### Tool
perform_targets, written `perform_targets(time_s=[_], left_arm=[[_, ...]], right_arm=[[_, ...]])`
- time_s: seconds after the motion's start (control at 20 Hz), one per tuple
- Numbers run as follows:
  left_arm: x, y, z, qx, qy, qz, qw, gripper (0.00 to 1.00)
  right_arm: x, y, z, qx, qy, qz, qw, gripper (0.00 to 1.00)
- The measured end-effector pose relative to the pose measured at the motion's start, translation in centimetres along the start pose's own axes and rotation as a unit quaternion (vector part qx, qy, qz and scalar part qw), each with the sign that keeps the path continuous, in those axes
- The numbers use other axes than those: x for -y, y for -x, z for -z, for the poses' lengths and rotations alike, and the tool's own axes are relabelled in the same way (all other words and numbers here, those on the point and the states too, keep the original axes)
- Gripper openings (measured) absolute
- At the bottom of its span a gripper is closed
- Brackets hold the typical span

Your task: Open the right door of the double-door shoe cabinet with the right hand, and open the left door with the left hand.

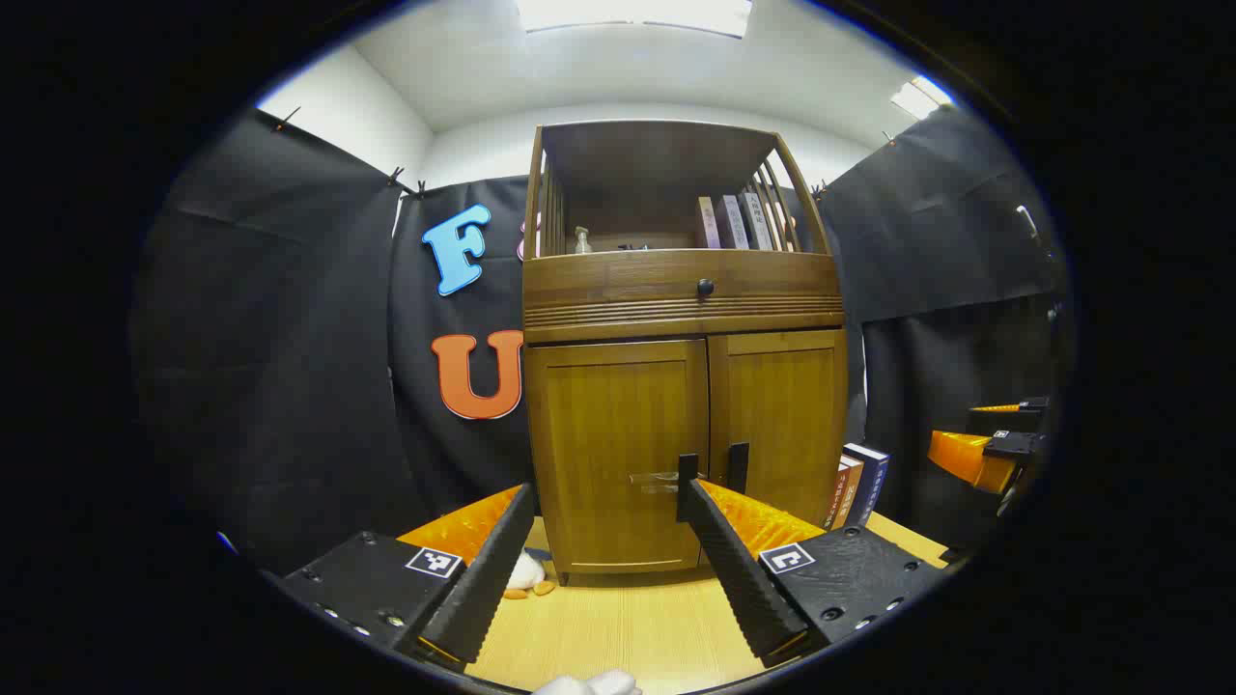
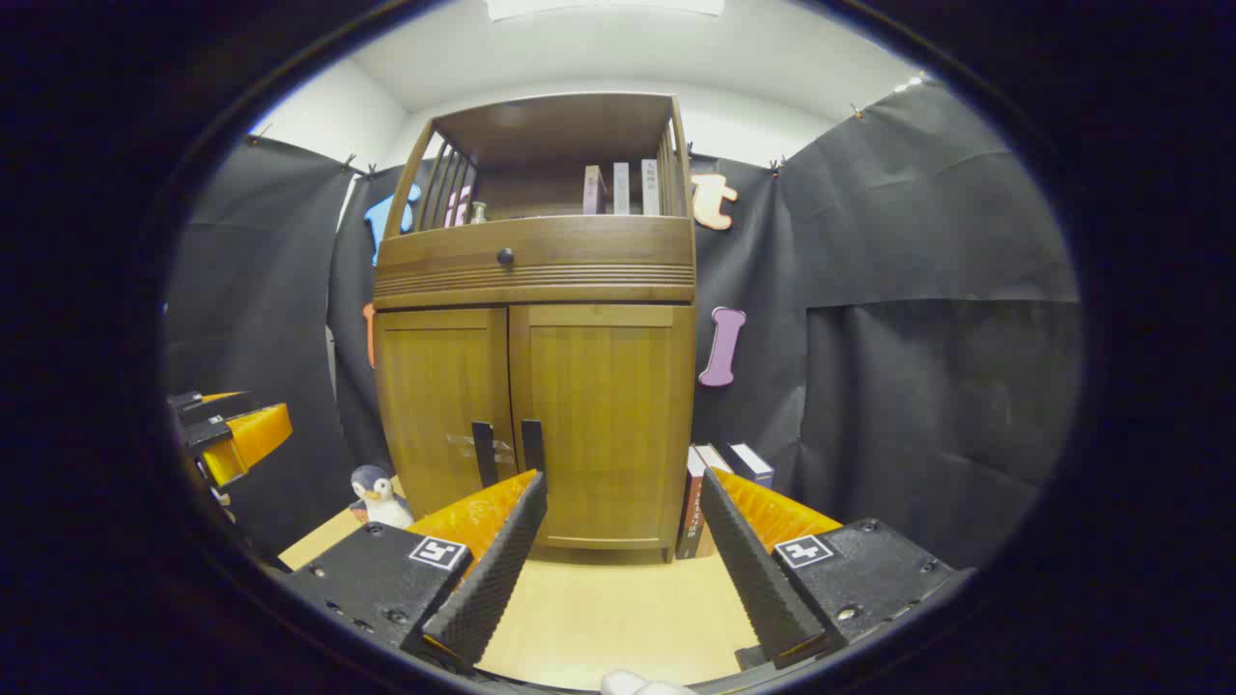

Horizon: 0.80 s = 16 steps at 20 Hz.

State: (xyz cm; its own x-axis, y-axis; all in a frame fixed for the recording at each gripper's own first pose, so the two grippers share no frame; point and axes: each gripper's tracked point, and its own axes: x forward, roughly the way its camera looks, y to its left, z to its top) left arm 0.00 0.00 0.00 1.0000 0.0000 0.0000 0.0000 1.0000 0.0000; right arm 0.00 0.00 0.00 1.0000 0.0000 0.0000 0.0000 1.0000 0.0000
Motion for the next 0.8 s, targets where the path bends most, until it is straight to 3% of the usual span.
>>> perform_targets(time_s=[0.15, 0.2, 0.8], left_arm=[[0.1, -0.1, 0.3, -0.005, 0.004, 0.002, 1.000, 1.00], [0.0, -0.3, 0.5, -0.007, 0.003, 0.002, 1.000, 0.96], [-0.1, -1.1, 0.9, -0.013, -0.001, -0.003, 1.000, 0.96]], right_arm=[[-0.3, -0.2, 0.1, -0.001, 0.004, -0.001, 1.000, 1.00], [-0.2, -0.3, 0.0, 0.000, 0.005, 0.000, 1.000, 1.00], [-0.7, -2.6, 0.7, -0.012, 0.009, -0.002, 1.000, 0.99]])
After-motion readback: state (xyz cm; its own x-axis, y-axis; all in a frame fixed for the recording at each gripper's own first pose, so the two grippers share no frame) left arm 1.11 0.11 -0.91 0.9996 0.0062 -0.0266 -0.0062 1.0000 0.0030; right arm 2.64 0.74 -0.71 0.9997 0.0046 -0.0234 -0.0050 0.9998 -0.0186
